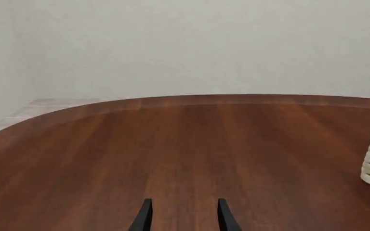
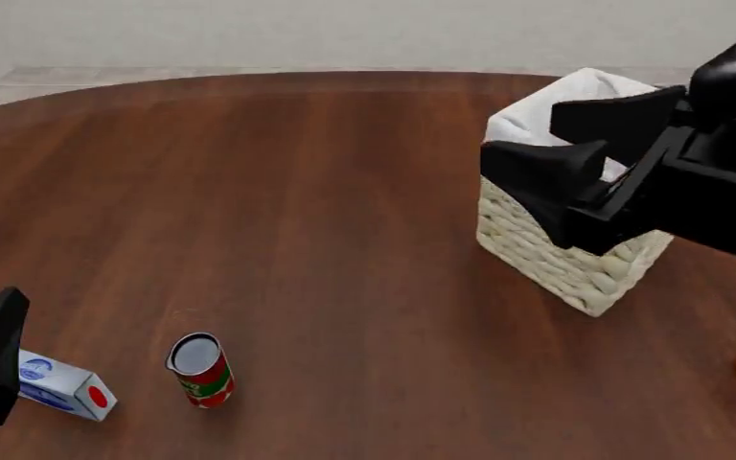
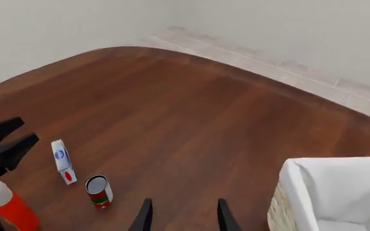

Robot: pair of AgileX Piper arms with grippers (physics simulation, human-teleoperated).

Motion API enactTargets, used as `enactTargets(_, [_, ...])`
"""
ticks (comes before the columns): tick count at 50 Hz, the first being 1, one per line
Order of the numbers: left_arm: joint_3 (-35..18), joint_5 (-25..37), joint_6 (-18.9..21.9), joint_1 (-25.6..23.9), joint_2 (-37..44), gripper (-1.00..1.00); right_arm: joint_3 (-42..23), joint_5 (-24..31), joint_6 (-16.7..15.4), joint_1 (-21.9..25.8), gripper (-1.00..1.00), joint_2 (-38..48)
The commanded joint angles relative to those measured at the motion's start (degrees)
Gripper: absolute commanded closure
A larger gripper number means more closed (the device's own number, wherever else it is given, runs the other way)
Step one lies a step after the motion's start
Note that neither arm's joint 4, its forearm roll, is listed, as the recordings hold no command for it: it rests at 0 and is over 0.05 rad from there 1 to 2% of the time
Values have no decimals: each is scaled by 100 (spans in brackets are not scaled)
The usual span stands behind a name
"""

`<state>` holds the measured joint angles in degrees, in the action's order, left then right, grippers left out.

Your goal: Pick up the tomato sauce, and put it in the basket.

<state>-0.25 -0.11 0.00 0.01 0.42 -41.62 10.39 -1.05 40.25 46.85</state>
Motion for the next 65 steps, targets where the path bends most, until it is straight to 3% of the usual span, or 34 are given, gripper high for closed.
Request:
enactTargets(1, [0,0,0,0,1,-100,-186,-677,233,1118,-100,1379])
enactTargets(7, [0,0,1,-1,0,-100,-205,-813,241,1264,-100,1740])
enactTargets(8, [0,0,1,-1,0,-100,-367,-992,277,1551,-100,2213])
enactTargets(12, [0,0,0,-1,0,-100,-359,-1286,392,1704,-100,2558])
enactTargets(65, [0,0,0,0,0,-100,-912,-1853,288,2106,-100,3611])
